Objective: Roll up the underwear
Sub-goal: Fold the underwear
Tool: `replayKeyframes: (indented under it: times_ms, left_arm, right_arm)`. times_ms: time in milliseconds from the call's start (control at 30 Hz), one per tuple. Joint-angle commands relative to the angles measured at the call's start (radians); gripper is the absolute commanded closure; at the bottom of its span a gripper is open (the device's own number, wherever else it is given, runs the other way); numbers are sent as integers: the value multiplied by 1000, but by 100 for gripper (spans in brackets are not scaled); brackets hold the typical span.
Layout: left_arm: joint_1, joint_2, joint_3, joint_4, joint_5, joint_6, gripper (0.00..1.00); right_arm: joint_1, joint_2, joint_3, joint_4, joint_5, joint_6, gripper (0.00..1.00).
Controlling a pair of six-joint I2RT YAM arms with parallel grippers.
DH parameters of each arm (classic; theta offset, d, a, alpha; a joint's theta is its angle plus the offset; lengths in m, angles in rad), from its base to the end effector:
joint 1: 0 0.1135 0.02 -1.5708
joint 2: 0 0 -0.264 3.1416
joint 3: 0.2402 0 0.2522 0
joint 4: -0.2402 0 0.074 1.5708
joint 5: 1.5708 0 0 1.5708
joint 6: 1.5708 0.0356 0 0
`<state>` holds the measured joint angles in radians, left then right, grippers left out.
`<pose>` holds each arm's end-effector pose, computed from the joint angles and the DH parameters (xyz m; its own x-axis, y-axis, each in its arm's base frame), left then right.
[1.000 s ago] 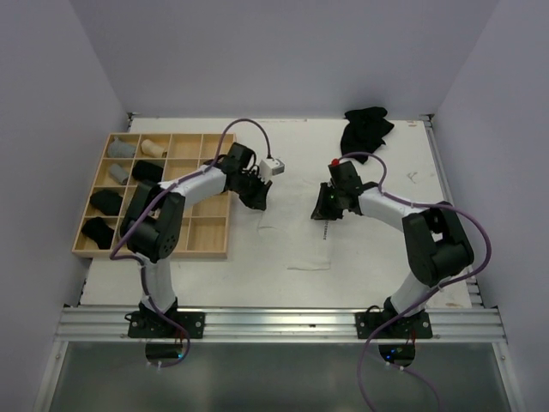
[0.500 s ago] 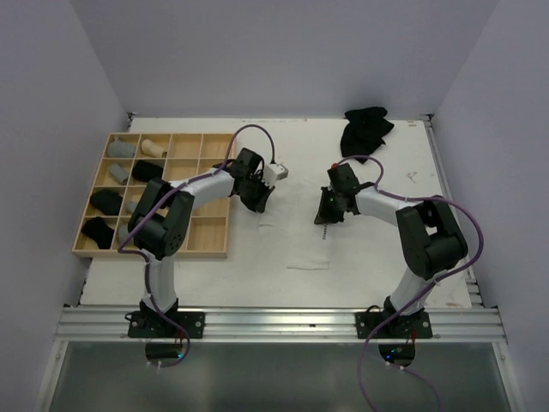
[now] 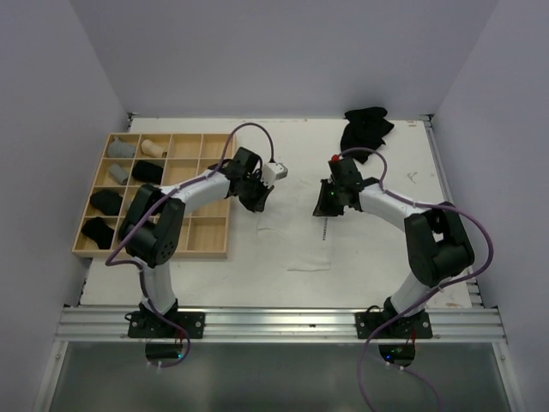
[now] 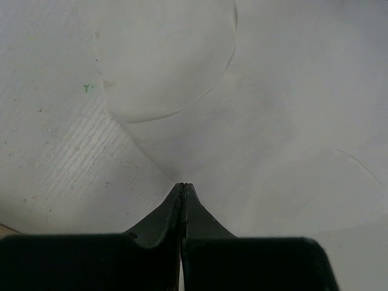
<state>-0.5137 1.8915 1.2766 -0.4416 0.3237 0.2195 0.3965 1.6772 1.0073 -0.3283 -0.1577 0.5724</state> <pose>0.3349 -0.2020 0.1779 -0.6090 0.5806 -0.5404 0.7528 0.6377 -0.1632 0.3082 0.1351 0.1792 -0.9008 0.2028 -0.3840 0.0334 0.9140 0.4044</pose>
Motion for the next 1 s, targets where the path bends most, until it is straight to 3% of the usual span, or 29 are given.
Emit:
replayKeyframes:
  times_ms: [0, 467, 667, 867, 967]
  left_arm:
    - [-23, -25, 24, 26, 44, -14, 99]
    - [-8, 147, 1, 72, 18, -78, 100]
    - [-9, 74, -33, 89, 77, -54, 99]
    - [-11, -38, 13, 69, 106, -23, 92]
    - [-2, -58, 76, 87, 110, 4, 80]
  right_arm:
    - [2, -8, 53, 6, -31, 0, 90]
    - [-1, 113, -7, 37, -28, -39, 91]
    - [-1, 79, -7, 32, -45, -48, 92]
    - [-10, -23, 68, -29, -33, -95, 87]
    - [-44, -65, 100, -14, -26, -112, 79]
